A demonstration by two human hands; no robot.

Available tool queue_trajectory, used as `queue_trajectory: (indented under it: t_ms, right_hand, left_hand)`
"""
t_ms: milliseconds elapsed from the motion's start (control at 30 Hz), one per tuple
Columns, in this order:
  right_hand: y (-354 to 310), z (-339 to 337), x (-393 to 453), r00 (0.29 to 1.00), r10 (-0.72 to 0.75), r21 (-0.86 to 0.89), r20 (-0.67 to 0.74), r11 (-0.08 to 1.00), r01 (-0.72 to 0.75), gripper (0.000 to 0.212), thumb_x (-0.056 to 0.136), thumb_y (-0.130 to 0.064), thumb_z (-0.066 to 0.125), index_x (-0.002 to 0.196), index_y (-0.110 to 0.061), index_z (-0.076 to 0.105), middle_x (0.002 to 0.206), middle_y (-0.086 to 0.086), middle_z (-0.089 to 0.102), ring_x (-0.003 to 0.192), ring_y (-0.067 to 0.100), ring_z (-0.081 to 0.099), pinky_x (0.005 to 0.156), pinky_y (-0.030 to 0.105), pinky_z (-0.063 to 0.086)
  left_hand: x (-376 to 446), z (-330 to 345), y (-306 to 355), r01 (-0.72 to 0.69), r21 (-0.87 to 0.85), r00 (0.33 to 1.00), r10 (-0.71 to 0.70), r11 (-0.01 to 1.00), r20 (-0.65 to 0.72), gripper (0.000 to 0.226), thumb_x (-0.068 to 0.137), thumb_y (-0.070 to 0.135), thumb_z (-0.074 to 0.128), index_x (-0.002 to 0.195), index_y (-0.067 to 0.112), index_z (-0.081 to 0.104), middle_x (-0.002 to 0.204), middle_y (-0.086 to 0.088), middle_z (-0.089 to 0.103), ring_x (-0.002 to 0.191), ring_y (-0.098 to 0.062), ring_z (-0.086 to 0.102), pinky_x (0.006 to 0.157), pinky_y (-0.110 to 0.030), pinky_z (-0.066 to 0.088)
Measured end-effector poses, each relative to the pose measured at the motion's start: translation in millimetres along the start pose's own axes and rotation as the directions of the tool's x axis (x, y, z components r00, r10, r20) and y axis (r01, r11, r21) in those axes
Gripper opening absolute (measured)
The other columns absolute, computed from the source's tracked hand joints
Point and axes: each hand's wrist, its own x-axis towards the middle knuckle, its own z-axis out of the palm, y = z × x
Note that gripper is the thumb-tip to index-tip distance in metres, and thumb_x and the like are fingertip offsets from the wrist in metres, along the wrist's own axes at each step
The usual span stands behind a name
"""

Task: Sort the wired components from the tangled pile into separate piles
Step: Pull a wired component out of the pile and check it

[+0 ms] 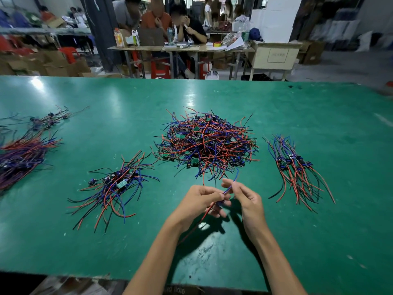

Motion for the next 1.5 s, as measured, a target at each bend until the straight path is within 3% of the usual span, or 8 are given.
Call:
queue_trajectory:
  t_ms: [267, 467, 633, 900, 1100, 1300, 1433, 1500]
  right_hand:
    - [4, 3, 1, 0.997, -0.021, -0.139, 0.069, 0.990, 0.030, 0.024, 0.103, -0.010, 0.053, 0.102, -0.010, 0.077, 0.105, 0.010, 0.077, 0.088, 0.019, 0.071, 0.077, 0.026, 0.059]
    - [21, 16, 7, 0.998, -0.067, -0.402, -0.022, 0.914, 0.052, 0.026, 0.098, -0.027, 0.047, 0.088, -0.021, 0.071, 0.087, 0.004, 0.077, 0.075, 0.023, 0.069, 0.077, 0.041, 0.054]
    - [5, 27, 21, 0.985, 0.040, -0.142, -0.167, 0.988, -0.065, 0.030, 0.104, -0.012, 0.038, 0.090, -0.014, 0.065, 0.084, 0.002, 0.077, 0.060, 0.015, 0.055, 0.051, 0.026, 0.046]
    - [-9, 27, 33, 0.957, 0.065, -0.110, -0.282, 0.989, -0.100, 0.027, 0.100, -0.013, 0.039, 0.089, -0.018, 0.063, 0.084, -0.005, 0.078, 0.057, 0.007, 0.055, 0.053, 0.023, 0.040]
    - [-16, 22, 45, 0.876, 0.145, 0.146, -0.461, 0.986, -0.086, 0.024, 0.102, -0.016, 0.040, 0.091, -0.019, 0.060, 0.083, -0.003, 0.075, 0.060, 0.012, 0.052, 0.056, 0.025, 0.040]
    - [-1, 10, 29, 0.964, 0.040, 0.176, -0.264, 0.984, 0.008, 0.033, 0.109, -0.029, 0.041, 0.113, -0.013, 0.069, 0.080, 0.005, 0.076, 0.063, 0.010, 0.064, 0.061, 0.020, 0.054]
    - [15, 7, 10, 0.975, -0.224, -0.403, 0.006, 0.891, 0.207, 0.017, 0.093, -0.022, 0.069, 0.108, -0.029, 0.070, 0.091, -0.001, 0.075, 0.082, 0.016, 0.071, 0.074, 0.029, 0.057]
    - [15, 11, 5, 0.961, -0.239, -0.460, 0.137, 0.844, 0.276, 0.019, 0.088, -0.022, 0.078, 0.100, -0.034, 0.070, 0.090, -0.006, 0.075, 0.079, 0.014, 0.070, 0.071, 0.025, 0.055]
  left_hand:
    - [3, 11, -18, -0.019, -0.093, 0.988, 0.004, 0.995, -0.157, 0.018, 0.095, 0.013, 0.064, 0.089, 0.004, 0.078, 0.077, -0.008, 0.073, 0.040, -0.012, 0.051, 0.036, -0.018, 0.030]
    - [8, 14, -29, -0.056, -0.011, 0.976, 0.052, 0.998, -0.213, 0.026, 0.094, 0.012, 0.065, 0.072, 0.004, 0.078, 0.066, -0.021, 0.062, 0.038, -0.013, 0.051, 0.038, -0.020, 0.039]
    - [8, 11, -29, -0.045, -0.105, 0.984, 0.026, 0.993, -0.178, 0.027, 0.092, 0.010, 0.065, 0.070, 0.010, 0.079, 0.079, -0.020, 0.075, 0.037, -0.011, 0.048, 0.039, -0.019, 0.040]
    - [3, 12, -26, -0.038, -0.106, 0.987, 0.021, 0.994, -0.158, 0.023, 0.093, 0.009, 0.063, 0.076, 0.006, 0.078, 0.080, -0.016, 0.077, 0.037, -0.011, 0.048, 0.041, -0.019, 0.040]
    - [-3, 11, -27, -0.005, -0.037, 0.996, 0.001, 0.999, -0.094, 0.022, 0.093, 0.011, 0.062, 0.080, 0.007, 0.079, 0.084, -0.013, 0.078, 0.040, -0.010, 0.052, 0.043, -0.018, 0.041]
    - [-4, 11, -20, -0.018, -0.077, 0.998, 0.014, 0.997, -0.054, 0.020, 0.097, 0.023, 0.064, 0.095, 0.015, 0.082, 0.081, 0.004, 0.073, 0.066, -0.010, 0.058, 0.061, -0.019, 0.047]
    - [2, 12, -10, -0.108, -0.383, 0.984, 0.044, 0.918, -0.172, 0.021, 0.098, 0.028, 0.060, 0.101, 0.017, 0.078, 0.085, 0.003, 0.069, 0.076, -0.009, 0.061, 0.072, -0.024, 0.051]
    - [7, 12, -4, -0.159, -0.476, 0.962, 0.027, 0.865, -0.273, 0.020, 0.096, 0.030, 0.062, 0.104, 0.014, 0.071, 0.081, 0.000, 0.069, 0.071, -0.009, 0.066, 0.066, -0.024, 0.055]
